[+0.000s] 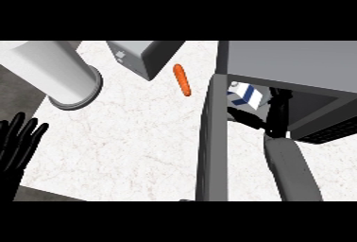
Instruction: Pick up the milk, place it into the microwave and close the microwave
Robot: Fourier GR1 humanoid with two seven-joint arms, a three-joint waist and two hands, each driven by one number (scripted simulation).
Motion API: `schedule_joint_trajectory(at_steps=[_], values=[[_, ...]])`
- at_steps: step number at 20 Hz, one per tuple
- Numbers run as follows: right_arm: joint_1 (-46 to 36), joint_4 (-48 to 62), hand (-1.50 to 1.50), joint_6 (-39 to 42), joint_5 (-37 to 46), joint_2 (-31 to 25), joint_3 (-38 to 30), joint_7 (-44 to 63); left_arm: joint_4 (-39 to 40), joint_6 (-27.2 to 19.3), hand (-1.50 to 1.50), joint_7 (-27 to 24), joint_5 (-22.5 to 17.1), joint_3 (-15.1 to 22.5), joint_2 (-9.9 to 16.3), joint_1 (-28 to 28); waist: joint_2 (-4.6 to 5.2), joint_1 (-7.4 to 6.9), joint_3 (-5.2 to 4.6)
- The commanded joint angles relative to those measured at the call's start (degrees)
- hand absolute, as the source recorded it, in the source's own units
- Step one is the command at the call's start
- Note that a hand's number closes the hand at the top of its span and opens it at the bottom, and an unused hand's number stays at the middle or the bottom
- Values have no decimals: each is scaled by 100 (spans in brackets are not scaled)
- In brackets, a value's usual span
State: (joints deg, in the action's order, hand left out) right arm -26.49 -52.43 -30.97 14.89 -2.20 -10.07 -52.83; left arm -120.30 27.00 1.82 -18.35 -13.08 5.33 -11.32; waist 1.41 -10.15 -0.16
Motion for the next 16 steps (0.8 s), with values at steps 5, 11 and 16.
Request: schedule_joint_trajectory(at_steps=[5,11,16], values=[[-965,1061,-150,207,-150,-267,-412,1453,12,-85,-150,55,217,226,-143,17,160,32,19],[-1151,1304,-150,467,-157,-314,-400,1474,-17,-144,-150,50,330,288,-178,108,137,96,25],[-1278,1542,-150,672,-256,-248,-401,1479,-26,-184,-150,53,449,425,-290,39,92,187,27]])
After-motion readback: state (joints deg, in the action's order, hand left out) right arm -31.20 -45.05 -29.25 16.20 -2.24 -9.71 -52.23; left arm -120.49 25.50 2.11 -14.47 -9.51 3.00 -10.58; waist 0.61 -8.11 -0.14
